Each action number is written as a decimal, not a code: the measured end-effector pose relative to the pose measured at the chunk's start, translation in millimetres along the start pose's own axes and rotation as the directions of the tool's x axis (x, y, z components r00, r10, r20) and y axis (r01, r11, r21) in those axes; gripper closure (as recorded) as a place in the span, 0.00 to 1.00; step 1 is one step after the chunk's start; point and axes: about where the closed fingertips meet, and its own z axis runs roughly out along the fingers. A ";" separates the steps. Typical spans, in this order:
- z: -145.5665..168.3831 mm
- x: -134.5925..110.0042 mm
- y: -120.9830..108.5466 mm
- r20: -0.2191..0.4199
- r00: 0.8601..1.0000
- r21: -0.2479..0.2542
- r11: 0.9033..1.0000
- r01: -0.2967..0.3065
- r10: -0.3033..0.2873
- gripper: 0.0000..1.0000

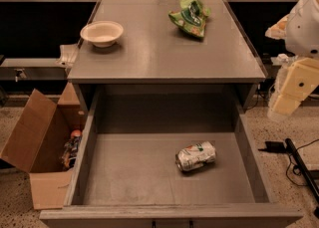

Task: Pick 7up can from top drawer and place on counter

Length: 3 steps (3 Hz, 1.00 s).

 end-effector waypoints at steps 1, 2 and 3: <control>2.7 -0.6 0.9 0.003 1.000 -0.004 1.000 0.008 -0.008 0.00; 43.5 -8.5 16.3 0.053 0.991 -0.061 0.990 0.127 -0.124 0.00; 93.0 -33.8 49.4 0.134 0.962 -0.129 0.959 0.254 -0.237 0.00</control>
Offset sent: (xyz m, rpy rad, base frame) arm -0.0023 0.0401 -0.1085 0.0566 0.0933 0.3481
